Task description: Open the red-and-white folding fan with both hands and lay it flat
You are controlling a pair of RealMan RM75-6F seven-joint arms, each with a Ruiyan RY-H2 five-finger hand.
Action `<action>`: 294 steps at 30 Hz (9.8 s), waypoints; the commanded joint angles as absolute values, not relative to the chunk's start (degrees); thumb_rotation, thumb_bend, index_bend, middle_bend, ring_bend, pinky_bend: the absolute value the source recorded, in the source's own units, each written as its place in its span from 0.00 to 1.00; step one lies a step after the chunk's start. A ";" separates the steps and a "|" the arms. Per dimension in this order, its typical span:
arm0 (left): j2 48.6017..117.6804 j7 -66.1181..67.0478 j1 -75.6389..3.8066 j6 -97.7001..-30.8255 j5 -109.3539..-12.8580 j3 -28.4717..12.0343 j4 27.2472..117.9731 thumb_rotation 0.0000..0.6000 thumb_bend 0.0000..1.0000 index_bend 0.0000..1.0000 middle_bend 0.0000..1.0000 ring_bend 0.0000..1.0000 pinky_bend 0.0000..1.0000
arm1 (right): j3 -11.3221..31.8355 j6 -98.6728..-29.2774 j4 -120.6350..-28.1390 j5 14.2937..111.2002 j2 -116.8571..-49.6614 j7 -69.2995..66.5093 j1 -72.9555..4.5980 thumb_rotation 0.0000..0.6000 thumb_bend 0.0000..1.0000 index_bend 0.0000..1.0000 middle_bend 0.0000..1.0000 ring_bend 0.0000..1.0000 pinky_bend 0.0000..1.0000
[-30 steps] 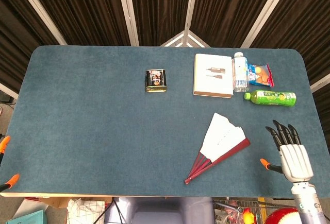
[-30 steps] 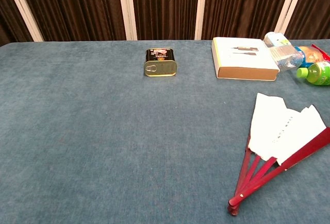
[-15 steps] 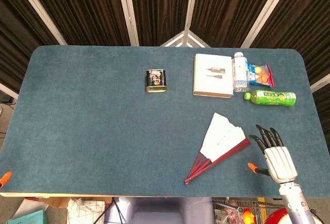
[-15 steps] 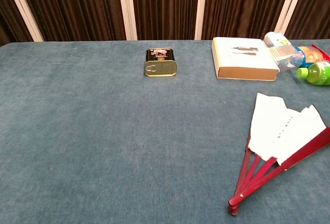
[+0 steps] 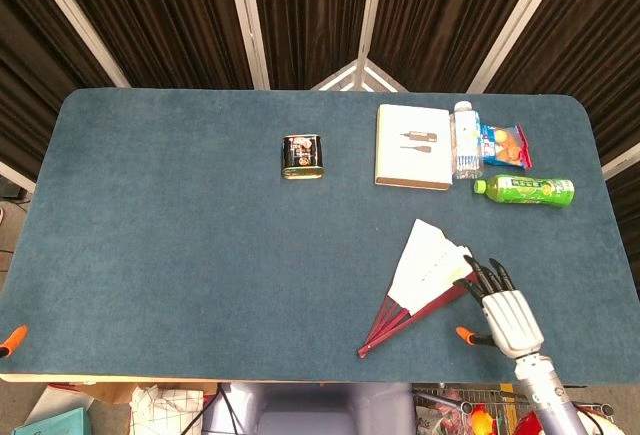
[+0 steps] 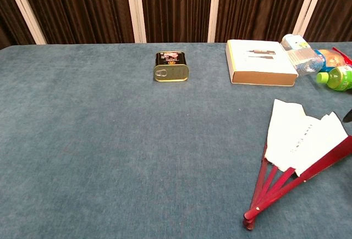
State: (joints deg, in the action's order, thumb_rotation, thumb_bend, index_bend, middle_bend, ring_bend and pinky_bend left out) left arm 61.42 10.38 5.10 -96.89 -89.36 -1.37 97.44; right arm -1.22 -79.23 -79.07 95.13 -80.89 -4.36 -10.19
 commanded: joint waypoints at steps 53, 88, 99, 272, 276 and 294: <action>62.60 15.38 5.18 -95.89 -89.15 -0.90 98.79 1.00 0.12 0.05 0.00 0.00 0.00 | -2.61 -77.82 -53.31 95.49 -98.86 -10.52 -14.51 1.00 0.37 0.49 0.07 0.18 0.10; 62.74 15.24 5.61 -96.75 -90.50 -0.62 98.42 1.00 0.12 0.05 0.00 0.00 0.00 | -1.63 -78.56 -52.73 95.17 -98.21 -15.93 -17.51 1.00 0.41 0.77 0.12 0.22 0.14; 62.63 14.97 5.27 -95.81 -89.72 -0.84 98.37 1.00 0.12 0.05 0.00 0.00 0.00 | 0.33 -77.80 -58.46 95.16 -93.39 -15.16 -20.67 1.00 0.42 0.81 0.12 0.22 0.14; 89.69 -29.34 -25.26 -91.99 -91.14 -10.48 51.18 1.00 0.42 0.75 0.32 0.00 0.15 | 15.40 -62.60 -93.98 75.27 -76.86 -5.63 -44.75 1.00 0.44 0.87 0.12 0.22 0.14; 91.31 -28.51 -25.59 -92.64 -91.44 -10.14 48.94 1.00 0.42 0.74 0.31 0.00 0.15 | 14.10 -63.83 -90.46 77.25 -78.40 -6.03 -44.01 1.00 0.44 0.87 0.12 0.22 0.14; 86.43 -19.74 -25.82 -84.33 -90.67 -6.17 56.86 1.00 0.20 0.27 0.02 0.00 0.02 | 9.60 -58.26 -82.07 76.03 -77.74 4.34 -43.28 1.00 0.31 0.22 0.08 0.12 0.06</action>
